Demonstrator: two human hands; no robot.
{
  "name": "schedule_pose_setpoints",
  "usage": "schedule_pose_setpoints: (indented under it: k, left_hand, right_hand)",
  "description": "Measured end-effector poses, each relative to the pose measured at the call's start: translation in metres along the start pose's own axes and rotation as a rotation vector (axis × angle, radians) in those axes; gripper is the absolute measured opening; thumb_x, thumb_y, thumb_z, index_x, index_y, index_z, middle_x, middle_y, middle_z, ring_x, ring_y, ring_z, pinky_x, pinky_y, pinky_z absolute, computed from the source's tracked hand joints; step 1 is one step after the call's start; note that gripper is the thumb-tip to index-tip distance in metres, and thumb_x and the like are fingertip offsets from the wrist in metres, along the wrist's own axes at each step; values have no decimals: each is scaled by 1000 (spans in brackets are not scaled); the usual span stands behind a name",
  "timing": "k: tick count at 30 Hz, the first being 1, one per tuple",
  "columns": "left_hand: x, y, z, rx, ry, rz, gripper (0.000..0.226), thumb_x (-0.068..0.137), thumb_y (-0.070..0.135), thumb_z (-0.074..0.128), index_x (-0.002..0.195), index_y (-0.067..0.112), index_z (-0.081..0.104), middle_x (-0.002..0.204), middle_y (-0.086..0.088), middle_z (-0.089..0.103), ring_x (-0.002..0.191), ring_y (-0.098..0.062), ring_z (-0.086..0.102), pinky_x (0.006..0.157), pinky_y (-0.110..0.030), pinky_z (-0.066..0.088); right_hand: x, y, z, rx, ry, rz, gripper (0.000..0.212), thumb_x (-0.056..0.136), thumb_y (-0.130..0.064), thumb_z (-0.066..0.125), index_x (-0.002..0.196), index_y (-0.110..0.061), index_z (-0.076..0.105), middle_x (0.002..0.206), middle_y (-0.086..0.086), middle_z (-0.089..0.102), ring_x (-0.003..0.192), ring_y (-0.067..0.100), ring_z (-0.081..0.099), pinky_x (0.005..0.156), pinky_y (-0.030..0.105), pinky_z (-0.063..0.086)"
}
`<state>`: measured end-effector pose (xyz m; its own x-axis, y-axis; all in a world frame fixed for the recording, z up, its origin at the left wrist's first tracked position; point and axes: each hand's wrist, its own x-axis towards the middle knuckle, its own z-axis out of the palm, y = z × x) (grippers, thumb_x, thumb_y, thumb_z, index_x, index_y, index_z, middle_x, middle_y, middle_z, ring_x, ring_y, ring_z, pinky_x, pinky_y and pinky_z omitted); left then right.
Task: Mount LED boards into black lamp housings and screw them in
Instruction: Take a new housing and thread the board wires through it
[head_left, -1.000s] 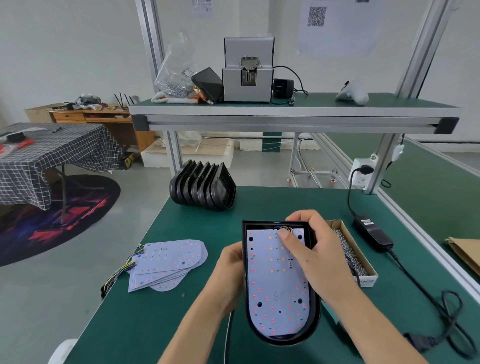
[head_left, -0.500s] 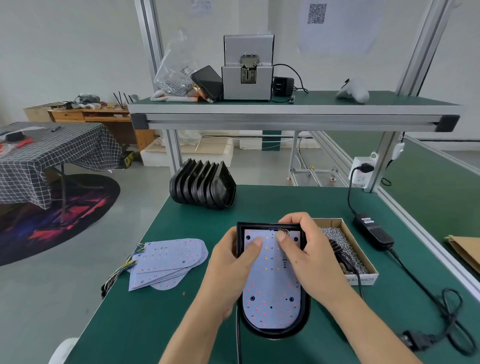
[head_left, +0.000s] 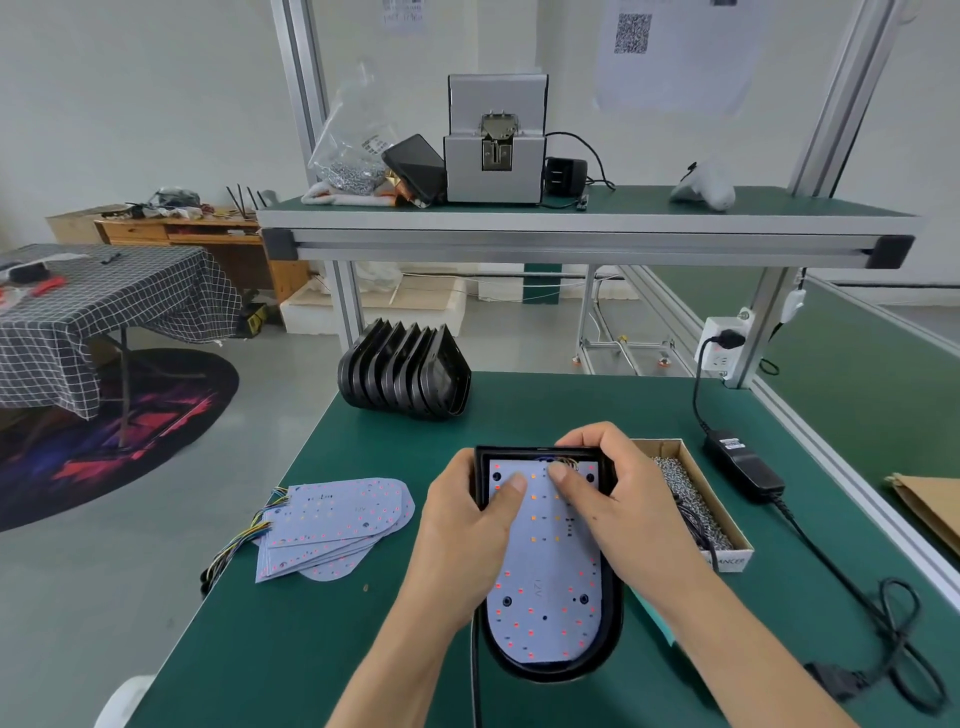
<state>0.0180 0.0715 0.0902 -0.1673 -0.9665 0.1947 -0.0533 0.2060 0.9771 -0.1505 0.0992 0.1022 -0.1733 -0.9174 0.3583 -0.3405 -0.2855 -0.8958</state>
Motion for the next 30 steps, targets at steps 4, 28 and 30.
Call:
schedule_pose_setpoints:
  k: [4, 28, 30]
  left_hand:
    - [-1, 2, -2, 30, -32, -5, 17, 103, 25, 58, 101, 40, 66, 102, 12, 76, 98, -15, 72, 91, -47, 59]
    - [0, 3, 0, 53, 36, -1, 13, 102, 23, 61, 102, 34, 67, 98, 18, 75, 91, -3, 69, 78, -26, 50]
    - [1, 5, 1, 55, 12, -5, 13, 102, 23, 62, 103, 35, 68, 100, 18, 75, 93, -3, 70, 80, -28, 52]
  right_hand:
    - [0, 2, 1, -28, 15, -11, 20, 96, -25, 76, 102, -40, 64, 98, -16, 72, 89, 6, 68, 76, 19, 52]
    - [6, 9, -2, 17, -9, 66, 25, 90, -41, 80, 111, -46, 67, 101, -28, 70, 94, 0, 65, 88, 31, 51]
    - [7, 7, 0, 47, 19, 55, 16, 89, -34, 82, 95, -39, 69, 92, -13, 75, 83, 7, 70, 78, 33, 53]
